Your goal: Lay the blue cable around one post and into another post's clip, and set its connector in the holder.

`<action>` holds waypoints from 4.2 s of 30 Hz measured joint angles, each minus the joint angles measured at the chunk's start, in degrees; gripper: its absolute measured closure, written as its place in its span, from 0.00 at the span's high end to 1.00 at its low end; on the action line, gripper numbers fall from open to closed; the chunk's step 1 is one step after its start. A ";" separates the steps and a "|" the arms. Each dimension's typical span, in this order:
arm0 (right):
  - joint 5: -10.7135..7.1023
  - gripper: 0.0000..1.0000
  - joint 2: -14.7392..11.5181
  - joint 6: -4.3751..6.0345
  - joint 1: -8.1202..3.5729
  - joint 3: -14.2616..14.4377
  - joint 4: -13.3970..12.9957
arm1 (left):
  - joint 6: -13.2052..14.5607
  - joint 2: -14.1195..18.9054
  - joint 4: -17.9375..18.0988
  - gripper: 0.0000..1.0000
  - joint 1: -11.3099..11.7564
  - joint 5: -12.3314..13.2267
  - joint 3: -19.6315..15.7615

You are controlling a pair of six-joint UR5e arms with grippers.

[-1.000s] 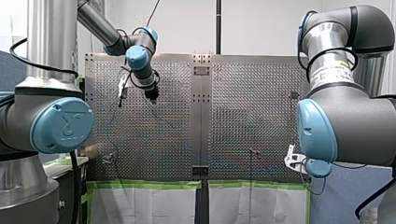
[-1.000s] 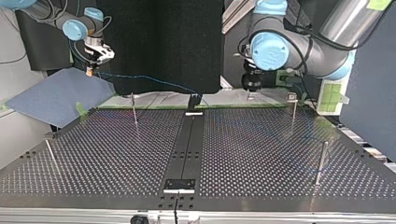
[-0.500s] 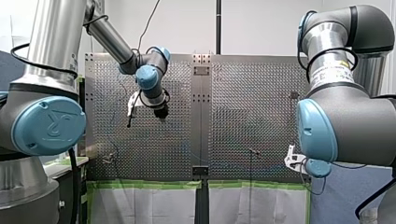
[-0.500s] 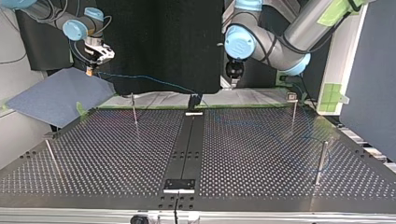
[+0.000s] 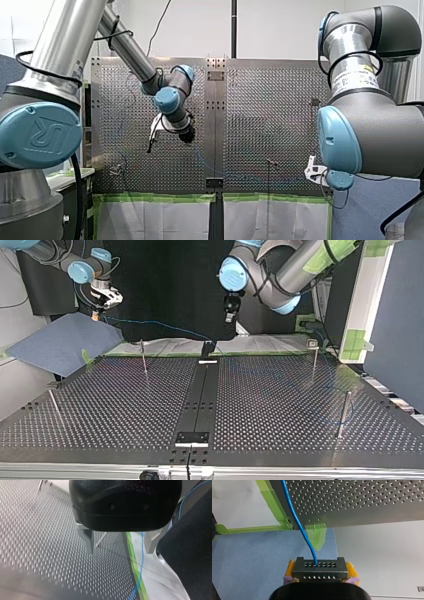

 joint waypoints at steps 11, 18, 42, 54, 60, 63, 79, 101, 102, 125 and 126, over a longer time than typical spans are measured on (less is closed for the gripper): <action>0.14 0.00 -0.02 -0.16 0.09 0.00 -0.20 | -0.37 -5.40 5.39 1.00 -5.39 0.68 2.78; 0.11 0.00 -0.01 -0.16 0.10 0.00 -0.45 | -0.17 -8.81 8.82 1.00 -8.81 2.85 4.99; -0.08 0.00 -0.01 -0.39 0.03 -0.11 -0.76 | 0.84 -20.99 21.01 1.00 -10.50 5.13 17.10; -0.01 0.00 -0.02 -0.38 -0.49 -0.26 -0.62 | 6.44 -26.82 26.83 1.00 -9.26 3.12 17.98; 0.05 0.00 -0.01 -0.32 -0.59 -0.43 -0.46 | 9.35 -30.49 30.49 1.00 -9.41 2.00 17.57; 0.05 0.00 -0.02 -0.38 -0.59 -0.44 -0.33 | 9.65 -32.23 32.23 1.00 -9.43 1.72 17.56; -0.10 0.00 -0.02 -0.47 -0.60 -0.45 -0.15 | 6.50 -39.38 38.30 1.00 -8.12 0.62 18.59; -0.13 0.00 -0.02 -0.52 -0.53 -0.45 0.07 | 9.14 -36.49 33.62 1.00 -7.16 -2.58 20.42; -0.13 0.00 -0.02 -0.51 -0.53 -0.45 0.09 | 9.54 -36.50 33.52 1.00 -7.16 -2.78 20.42; -0.23 0.00 -0.02 -0.47 -0.30 -0.43 0.16 | 9.91 -39.31 30.92 1.00 -7.08 -4.35 24.48; -0.24 0.00 -0.02 -0.46 -0.30 -0.44 0.18 | 9.86 -39.43 30.61 1.00 -7.07 -4.54 24.96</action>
